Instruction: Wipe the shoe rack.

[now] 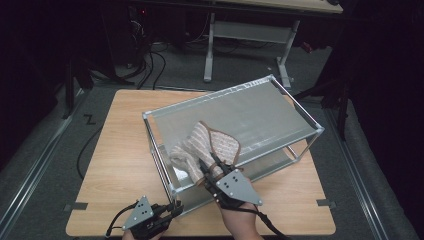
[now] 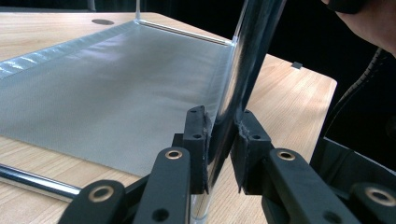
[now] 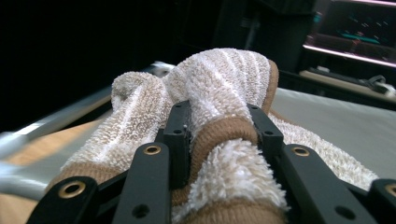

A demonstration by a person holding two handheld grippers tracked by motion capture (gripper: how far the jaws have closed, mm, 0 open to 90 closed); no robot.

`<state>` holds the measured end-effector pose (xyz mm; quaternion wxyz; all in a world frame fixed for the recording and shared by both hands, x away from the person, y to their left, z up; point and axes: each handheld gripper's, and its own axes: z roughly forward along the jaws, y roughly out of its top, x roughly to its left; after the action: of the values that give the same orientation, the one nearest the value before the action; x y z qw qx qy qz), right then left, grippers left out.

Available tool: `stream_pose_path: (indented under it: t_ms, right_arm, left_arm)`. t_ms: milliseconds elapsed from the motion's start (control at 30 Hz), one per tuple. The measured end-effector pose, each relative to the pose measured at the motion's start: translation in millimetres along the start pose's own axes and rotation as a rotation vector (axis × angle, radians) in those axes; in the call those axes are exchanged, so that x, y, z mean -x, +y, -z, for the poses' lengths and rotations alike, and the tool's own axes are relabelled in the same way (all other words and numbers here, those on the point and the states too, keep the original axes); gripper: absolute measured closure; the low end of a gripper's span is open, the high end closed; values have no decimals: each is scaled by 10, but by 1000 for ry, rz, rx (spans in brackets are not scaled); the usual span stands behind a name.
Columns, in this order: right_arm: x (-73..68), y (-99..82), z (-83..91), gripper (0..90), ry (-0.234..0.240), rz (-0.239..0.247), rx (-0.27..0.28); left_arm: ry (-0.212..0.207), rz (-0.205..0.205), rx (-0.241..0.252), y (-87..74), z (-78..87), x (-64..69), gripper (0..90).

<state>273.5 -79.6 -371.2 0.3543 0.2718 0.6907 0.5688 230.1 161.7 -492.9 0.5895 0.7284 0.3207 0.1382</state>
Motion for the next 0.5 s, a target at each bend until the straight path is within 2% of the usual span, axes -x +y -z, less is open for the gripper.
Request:
stream_pose_path:
  t_ms: [267, 500]
  right_arm:
    - [-249, 44, 13, 668, 61, 34, 19]
    - [-310, 61, 19, 668, 76, 47, 21]
  left_arm:
    - [-2, -6, -1, 2, -3, 7, 764]
    - [-5, -3, 0, 0, -6, 9, 764]
